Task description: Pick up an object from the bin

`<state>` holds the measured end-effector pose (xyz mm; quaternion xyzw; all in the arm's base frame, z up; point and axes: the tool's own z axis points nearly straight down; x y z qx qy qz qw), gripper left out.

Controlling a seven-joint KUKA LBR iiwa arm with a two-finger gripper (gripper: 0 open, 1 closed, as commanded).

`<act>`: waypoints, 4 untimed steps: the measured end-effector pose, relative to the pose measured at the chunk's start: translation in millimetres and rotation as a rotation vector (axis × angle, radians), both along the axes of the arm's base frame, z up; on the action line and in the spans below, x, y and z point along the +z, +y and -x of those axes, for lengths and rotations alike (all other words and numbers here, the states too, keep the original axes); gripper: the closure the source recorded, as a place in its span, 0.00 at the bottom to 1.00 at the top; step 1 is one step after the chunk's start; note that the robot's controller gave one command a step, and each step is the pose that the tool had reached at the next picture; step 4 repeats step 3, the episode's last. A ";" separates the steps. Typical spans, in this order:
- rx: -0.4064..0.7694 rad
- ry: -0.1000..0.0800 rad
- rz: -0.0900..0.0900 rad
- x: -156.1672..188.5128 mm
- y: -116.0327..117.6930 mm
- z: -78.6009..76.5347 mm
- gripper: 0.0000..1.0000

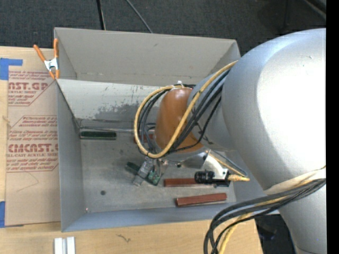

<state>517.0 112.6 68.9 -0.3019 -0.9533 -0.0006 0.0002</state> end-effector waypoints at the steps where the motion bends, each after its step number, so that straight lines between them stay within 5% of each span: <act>1: 0.001 -0.001 0.000 23.3 0.4 -0.2 1.00; 3: 0.003 -0.002 0.000 86.0 1.6 -1.0 1.00; 4: 0.003 -0.002 0.000 86.0 1.6 -1.0 1.00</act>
Offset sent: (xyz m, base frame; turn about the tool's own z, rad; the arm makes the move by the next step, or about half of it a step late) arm 0.0001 -0.0002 0.0227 0.0000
